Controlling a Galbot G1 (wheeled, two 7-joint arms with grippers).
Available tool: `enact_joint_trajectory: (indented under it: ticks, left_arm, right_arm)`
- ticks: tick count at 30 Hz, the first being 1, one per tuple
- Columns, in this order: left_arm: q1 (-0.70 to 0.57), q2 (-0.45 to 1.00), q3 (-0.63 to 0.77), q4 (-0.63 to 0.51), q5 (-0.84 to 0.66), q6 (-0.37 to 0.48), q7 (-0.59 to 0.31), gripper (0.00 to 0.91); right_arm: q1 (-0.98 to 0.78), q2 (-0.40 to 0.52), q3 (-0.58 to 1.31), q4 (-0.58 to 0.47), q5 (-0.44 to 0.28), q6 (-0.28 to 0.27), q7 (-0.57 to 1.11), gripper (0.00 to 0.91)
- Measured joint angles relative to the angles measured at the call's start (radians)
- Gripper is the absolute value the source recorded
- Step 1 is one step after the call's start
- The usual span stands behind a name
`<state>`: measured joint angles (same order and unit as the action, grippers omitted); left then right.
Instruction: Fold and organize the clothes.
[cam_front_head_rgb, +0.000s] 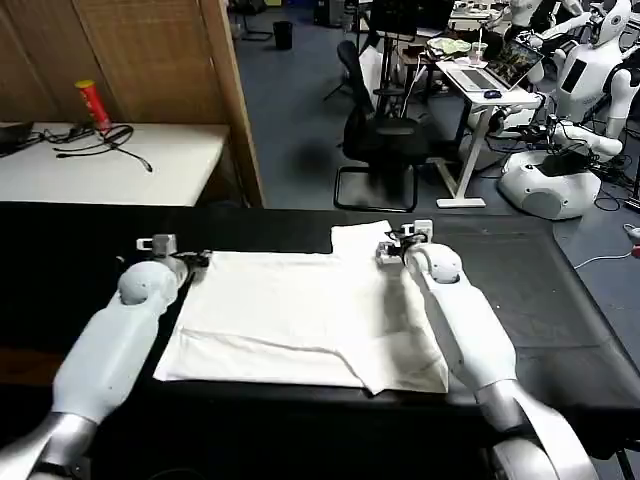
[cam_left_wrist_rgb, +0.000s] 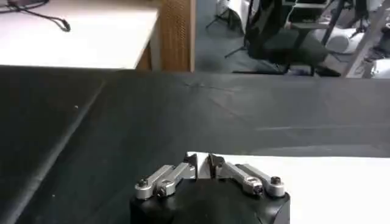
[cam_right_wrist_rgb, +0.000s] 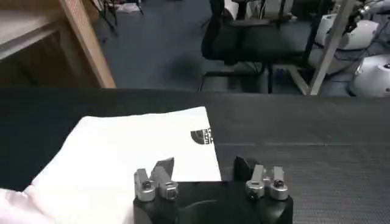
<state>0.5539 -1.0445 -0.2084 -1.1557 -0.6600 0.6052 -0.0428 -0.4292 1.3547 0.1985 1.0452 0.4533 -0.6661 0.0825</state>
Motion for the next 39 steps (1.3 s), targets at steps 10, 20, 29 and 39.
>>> enact_joint_trajectory:
  ticks: [10,20,29,39]
  left_arm:
    - [0.011,-0.001,-0.01,-0.003,-0.005,-0.006,0.012,0.0]
    - [0.048,0.007,-0.019,-0.071,-0.016,-0.001,0.01,0.0]
    - [0.076,0.026,-0.042,-0.137,-0.023,-0.005,0.003,0.0]
    - [0.148,0.102,-0.084,-0.3,-0.055,0.012,-0.017,0.0]
  right_arm:
    - [-0.009,-0.006,0.005,0.024,0.003,-0.006,-0.002,0.0]
    - [-0.034,-0.019,0.018,0.063,0.035,0.018,-0.002,0.0]
    - [-0.087,-0.086,0.028,0.199,0.062,0.09,-0.081,0.0]
    - [-0.238,-0.223,0.057,0.471,0.106,0.023,-0.093,0.0]
